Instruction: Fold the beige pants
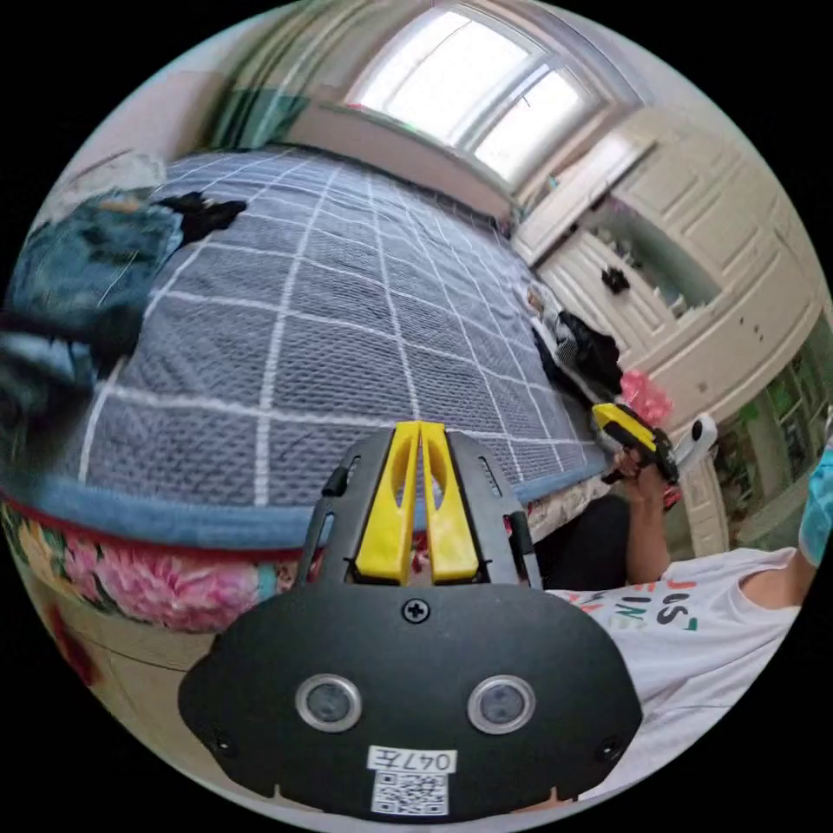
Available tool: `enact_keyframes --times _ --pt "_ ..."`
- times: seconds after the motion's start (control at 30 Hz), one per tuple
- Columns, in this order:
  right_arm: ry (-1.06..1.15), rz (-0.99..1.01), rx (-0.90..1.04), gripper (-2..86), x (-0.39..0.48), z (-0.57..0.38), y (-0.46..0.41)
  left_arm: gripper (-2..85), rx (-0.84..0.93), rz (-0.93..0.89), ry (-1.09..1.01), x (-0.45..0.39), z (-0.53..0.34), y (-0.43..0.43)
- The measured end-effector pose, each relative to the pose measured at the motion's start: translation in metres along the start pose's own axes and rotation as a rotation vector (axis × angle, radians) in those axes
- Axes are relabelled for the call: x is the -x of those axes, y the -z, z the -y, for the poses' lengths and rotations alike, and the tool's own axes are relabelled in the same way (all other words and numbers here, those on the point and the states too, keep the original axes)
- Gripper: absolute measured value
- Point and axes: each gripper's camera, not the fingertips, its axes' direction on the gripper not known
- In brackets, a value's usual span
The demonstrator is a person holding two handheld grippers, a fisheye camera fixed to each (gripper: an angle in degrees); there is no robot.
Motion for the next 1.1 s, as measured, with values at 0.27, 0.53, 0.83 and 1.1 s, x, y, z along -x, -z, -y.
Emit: enact_keyframes --times 0.27,0.53,0.83,1.1 --pt "-0.112 0.233 -0.074 0.0 0.069 0.045 -0.097 -1.0 -0.279 0.074 0.163 0.114 -0.073 0.092" --pt "-0.066 0.348 0.040 -0.2 0.086 0.073 -0.166 -0.8 -0.073 0.038 -0.026 0.139 -0.079 0.063" --pt "0.055 0.362 0.087 -0.2 0.097 0.073 -0.223 4.0 -0.124 0.156 0.007 0.206 -0.054 0.111" --pt "0.066 0.407 -0.003 1.3 0.110 0.159 -0.257 -0.6 -0.039 0.109 -0.046 0.255 -0.038 0.099"
